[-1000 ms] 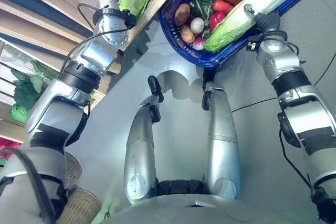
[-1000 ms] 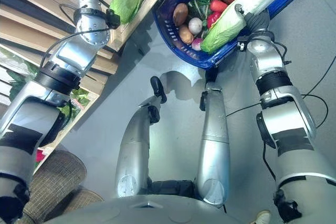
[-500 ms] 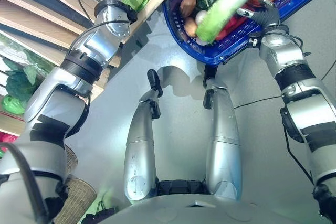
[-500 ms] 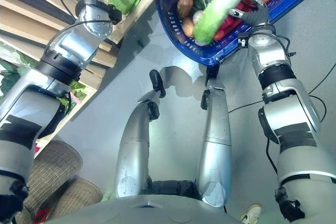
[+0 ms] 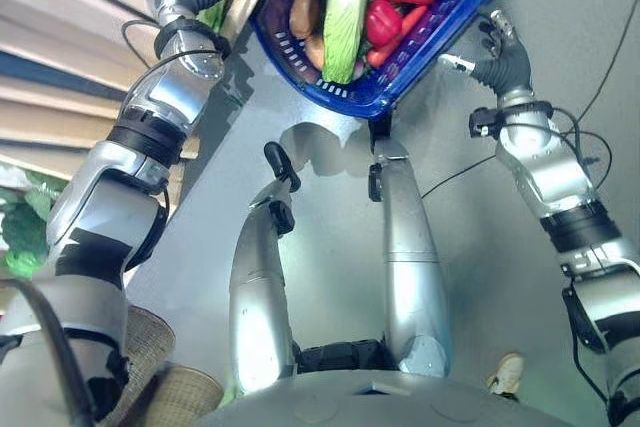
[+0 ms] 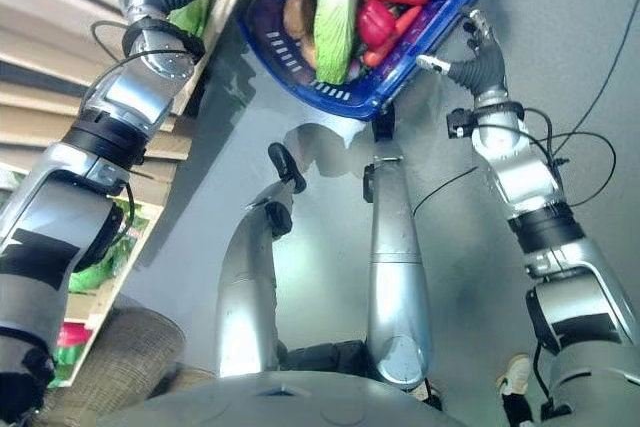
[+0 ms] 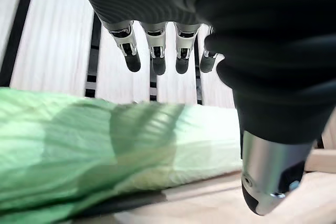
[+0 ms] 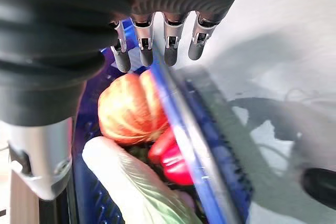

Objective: Pick up fruits and vegetables into the basket

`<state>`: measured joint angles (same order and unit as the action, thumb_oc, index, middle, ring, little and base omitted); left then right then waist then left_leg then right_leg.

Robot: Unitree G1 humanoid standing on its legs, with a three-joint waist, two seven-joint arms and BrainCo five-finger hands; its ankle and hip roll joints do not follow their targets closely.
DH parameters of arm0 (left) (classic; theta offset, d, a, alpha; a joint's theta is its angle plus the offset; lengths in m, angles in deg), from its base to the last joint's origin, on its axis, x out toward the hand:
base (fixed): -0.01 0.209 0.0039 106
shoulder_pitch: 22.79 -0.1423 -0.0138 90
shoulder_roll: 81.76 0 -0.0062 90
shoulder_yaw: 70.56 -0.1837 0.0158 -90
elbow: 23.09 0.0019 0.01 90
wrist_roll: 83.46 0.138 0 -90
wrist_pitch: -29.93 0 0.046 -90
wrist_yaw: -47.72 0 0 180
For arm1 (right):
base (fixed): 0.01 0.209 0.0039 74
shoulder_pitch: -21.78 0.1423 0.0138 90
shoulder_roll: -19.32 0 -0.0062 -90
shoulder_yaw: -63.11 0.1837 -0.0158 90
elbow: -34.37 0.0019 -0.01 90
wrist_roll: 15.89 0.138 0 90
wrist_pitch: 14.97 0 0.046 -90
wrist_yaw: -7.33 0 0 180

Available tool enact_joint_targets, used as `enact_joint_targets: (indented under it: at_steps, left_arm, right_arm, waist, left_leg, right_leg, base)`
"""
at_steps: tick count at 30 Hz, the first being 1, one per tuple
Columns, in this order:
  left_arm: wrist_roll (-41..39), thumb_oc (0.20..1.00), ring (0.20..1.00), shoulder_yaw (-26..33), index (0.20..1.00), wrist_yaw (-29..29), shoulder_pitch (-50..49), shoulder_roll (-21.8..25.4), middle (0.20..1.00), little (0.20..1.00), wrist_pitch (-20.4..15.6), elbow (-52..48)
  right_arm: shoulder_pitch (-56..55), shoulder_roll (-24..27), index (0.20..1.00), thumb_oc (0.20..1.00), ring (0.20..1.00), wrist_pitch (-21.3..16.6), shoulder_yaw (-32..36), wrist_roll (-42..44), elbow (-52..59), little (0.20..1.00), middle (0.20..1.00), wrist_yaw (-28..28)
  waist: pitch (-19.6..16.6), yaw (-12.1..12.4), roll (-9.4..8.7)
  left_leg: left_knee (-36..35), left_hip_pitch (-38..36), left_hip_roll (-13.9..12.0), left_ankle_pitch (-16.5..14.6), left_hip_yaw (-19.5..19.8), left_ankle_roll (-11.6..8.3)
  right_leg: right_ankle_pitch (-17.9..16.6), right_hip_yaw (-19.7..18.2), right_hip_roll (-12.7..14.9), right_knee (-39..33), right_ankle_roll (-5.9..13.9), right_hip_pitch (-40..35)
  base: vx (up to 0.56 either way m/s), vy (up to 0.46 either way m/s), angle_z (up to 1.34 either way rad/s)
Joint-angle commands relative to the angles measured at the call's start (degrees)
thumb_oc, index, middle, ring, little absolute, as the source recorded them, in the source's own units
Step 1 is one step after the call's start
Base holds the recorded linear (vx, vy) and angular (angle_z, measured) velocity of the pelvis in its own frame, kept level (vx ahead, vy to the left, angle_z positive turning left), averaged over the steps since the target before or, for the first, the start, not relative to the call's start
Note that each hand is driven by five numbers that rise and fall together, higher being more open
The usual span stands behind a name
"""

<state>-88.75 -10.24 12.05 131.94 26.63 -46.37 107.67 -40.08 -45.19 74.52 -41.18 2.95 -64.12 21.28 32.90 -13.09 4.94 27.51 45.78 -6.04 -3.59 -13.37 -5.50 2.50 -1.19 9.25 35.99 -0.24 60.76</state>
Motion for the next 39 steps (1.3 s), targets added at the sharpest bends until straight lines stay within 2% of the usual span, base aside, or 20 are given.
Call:
enact_joint_targets:
  at_steps: [1,4,6,9,15,25,29,32,36,38,39]
  left_arm:
    - [-4.52,1.000,1.000,4.69,1.000,0.31,-2.67,1.57,1.000,1.000,-0.66,3.94]
    - [-10.50,1.000,1.000,6.98,1.000,1.80,-3.47,2.77,1.000,1.000,-2.39,8.20]
    - [-13.08,1.000,1.000,7.89,1.000,2.10,-3.37,3.37,1.000,1.000,-3.02,10.12]
    - [-19.09,1.000,1.000,9.55,1.000,2.93,-2.86,4.49,1.000,1.000,-4.53,14.31]
    - [-27.58,1.000,1.000,11.62,1.000,5.40,-1.99,5.82,1.000,1.000,-6.30,20.36]
    - [-36.33,1.000,1.000,14.08,1.000,10.37,-3.67,6.79,1.000,1.000,-6.91,24.69]
    - [-34.57,1.000,1.000,13.80,1.000,11.01,-4.16,7.18,1.000,1.000,-6.25,24.94]
    - [-30.29,1.000,1.000,12.51,1.000,10.75,-3.70,7.71,1.000,1.000,-5.29,25.82]
    - [-15.86,1.000,1.000,7.42,1.000,7.58,-2.37,9.08,1.000,1.000,-0.30,26.68]
    - [-13.22,1.000,1.000,5.93,1.000,6.96,-1.86,9.51,1.000,1.000,1.64,26.81]
    - [-8.81,1.000,1.000,4.16,1.000,6.21,-1.11,9.73,1.000,1.000,3.58,27.37]
  right_arm:
    - [-2.69,0.77,1.000,1.000,1.000,-4.80,1.57,-1.83,4.08,1.000,1.000,-5.77]
    - [-7.31,0.89,1.000,1.000,1.000,-5.04,2.64,-0.53,6.68,1.000,1.000,-11.52]
    - [-8.72,0.97,1.000,1.000,1.000,-4.70,2.90,0.71,7.08,1.000,1.000,-13.49]
    - [-11.34,0.42,1.000,1.000,1.000,-3.95,3.39,6.07,7.26,1.000,1.000,-17.30]
    - [-14.73,-1.15,1.000,1.000,1.000,-1.64,4.59,14.26,5.94,1.000,1.000,-20.06]
    - [-18.04,-3.64,1.000,1.000,1.000,-1.94,5.97,17.23,3.83,1.000,1.000,-20.94]
    - [-18.34,-4.02,1.000,1.000,1.000,-2.14,5.59,17.18,3.54,1.000,1.000,-20.22]
    - [-18.13,-3.88,1.000,1.000,1.000,-2.57,5.21,17.58,3.16,1.000,1.000,-20.22]
    - [-17.86,-2.94,1.000,1.000,1.000,-2.42,4.74,18.43,3.25,1.000,1.000,-20.37]
    - [-17.74,-2.42,1.000,1.000,1.000,-2.30,4.62,18.90,3.10,1.000,1.000,-20.44]
    - [-17.66,-2.05,1.000,1.000,1.000,-2.73,4.23,19.26,2.57,1.000,1.000,-20.71]
  waist:
    - [-3.10,-3.21,-0.18]
    - [-3.10,-4.92,-0.45]
    - [-3.10,-5.42,-0.58]
    - [-3.10,-6.10,-1.17]
    - [-3.10,-6.92,-2.39]
    - [-3.10,-6.91,-3.77]
    - [-3.10,-6.60,-4.01]
    - [-3.10,-6.52,-4.10]
    - [-3.10,-6.69,-3.93]
    - [-3.10,-6.76,-3.85]
    - [-3.10,-6.95,-3.76]
  left_leg:
    - [-1.14,1.34,-0.72,-0.31,-0.69,-0.48]
    - [-1.73,0.06,-1.00,-0.17,-1.60,-0.94]
    - [-1.77,-0.36,-1.09,-0.19,-1.88,-1.03]
    - [-1.26,-0.79,-1.18,-0.40,-1.95,-1.06]
    - [-0.69,-1.35,-1.58,-0.58,-2.15,-0.93]
    - [0.42,-1.13,-1.86,-1.29,-2.24,-0.16]
    - [0.89,-0.47,-1.81,-1.48,-2.08,0.31]
    - [1.30,0.16,-1.76,-1.71,-2.01,0.56]
    - [1.98,1.34,-1.74,-2.03,-2.29,0.91]
    - [2.13,1.62,-1.81,-2.09,-2.44,0.94]
    - [2.22,1.91,-1.91,-2.15,-2.56,0.99]
  right_leg:
    - [7.94,2.52,-3.69,2.61,2.94,-2.24]
    - [7.91,1.62,-3.89,2.14,2.79,-2.77]
    - [7.97,1.38,-3.99,2.01,2.67,-3.06]
    - [8.12,1.00,-4.34,2.09,2.42,-3.56]
    - [7.75,1.05,-4.67,1.30,2.14,-4.61]
    - [6.74,1.10,-4.99,-0.69,1.89,-5.82]
    - [6.54,0.95,-5.18,-1.08,1.81,-5.86]
    - [6.47,0.83,-5.31,-1.08,1.74,-5.54]
    - [6.26,0.39,-5.50,-0.79,1.63,-4.45]
    - [6.10,0.20,-5.52,-0.81,1.67,-4.15]
    - [6.09,-0.10,-5.66,-0.66,1.73,-3.80]
  base:
    - [0.04,0.145,-0.17]
    - [0.04,0.116,-0.16]
    - [0.04,0.067,-0.15]
    - [0.03,0.031,-0.08]
    - [0.00,0.007,0.00]
    - [0.01,0.024,0.02]
    - [0.01,0.015,0.00]
    - [0.00,0.007,-0.01]
    - [0.01,0.025,0.00]
    - [0.00,0.000,0.00]
    - [0.01,0.022,-0.03]
